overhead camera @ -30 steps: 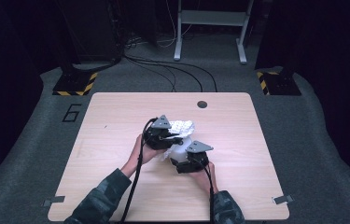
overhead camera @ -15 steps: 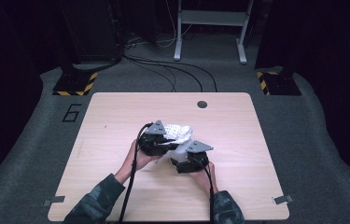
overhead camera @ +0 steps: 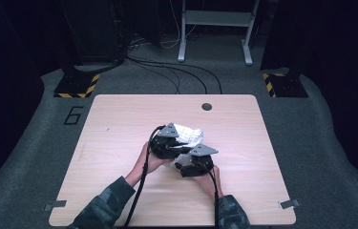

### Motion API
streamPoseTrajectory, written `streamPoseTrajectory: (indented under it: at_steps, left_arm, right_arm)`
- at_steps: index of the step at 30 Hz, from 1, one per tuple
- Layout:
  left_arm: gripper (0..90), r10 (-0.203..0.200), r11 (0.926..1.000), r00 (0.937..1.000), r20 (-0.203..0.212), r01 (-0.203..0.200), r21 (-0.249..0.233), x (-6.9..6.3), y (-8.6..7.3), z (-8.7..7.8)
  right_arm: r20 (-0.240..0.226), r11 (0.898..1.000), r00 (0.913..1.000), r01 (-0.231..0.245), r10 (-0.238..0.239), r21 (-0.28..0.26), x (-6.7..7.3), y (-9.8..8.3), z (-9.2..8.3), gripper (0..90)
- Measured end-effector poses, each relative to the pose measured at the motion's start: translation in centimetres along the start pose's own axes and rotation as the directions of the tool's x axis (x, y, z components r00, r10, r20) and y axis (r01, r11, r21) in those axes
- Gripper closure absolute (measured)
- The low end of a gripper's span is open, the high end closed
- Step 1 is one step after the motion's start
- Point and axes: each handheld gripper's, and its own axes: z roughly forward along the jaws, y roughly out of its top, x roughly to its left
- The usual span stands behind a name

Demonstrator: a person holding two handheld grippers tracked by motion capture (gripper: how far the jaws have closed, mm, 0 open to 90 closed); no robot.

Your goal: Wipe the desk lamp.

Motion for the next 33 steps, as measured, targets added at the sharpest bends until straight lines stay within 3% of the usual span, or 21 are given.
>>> streamPoseTrajectory:
  at_steps: [6, 7, 19, 25, 33]
  left_arm:
    - [79.9, 0.003, 0.9999, 0.9997, -0.026, -0.003, 0.014, 0.9, 0.5, 0.5]
    - [80.0, -0.011, 0.9999, 0.9997, -0.023, 0.011, 0.013, 1.0, 0.5, 0.5]
    - [80.1, -0.02, 0.9996, 0.9993, -0.031, 0.02, 0.021, 2.0, 0.1, -0.4]
    - [80.1, -0.021, 0.9996, 0.9994, -0.029, 0.022, 0.019, 1.8, -0.5, -1.3]
    - [80.0, -0.007, 0.9996, 0.9999, -0.011, 0.007, 0.028, 0.5, -1.1, -2.2]
  right_arm:
    - [-0.002, 1.0, 1.0, 0.0, 0.0, 0.001, 0.0, 0.0, 0.0, 7.0]
    - [-0.001, 1.0, 1.0, -0.002, 0.002, 0.001, 0.0, 0.0, 0.0, 7.0]
    - [0.001, 1.0, 1.0, -0.009, 0.009, 0.006, 0.1, 0.0, 0.0, 7.0]
    - [-0.004, 1.0, 1.0, -0.006, 0.006, 0.007, 0.0, 0.0, 0.0, 7.0]
    - [-0.003, 1.0, 1.0, -0.007, 0.007, 0.007, 0.0, 0.0, 0.0, 7.0]
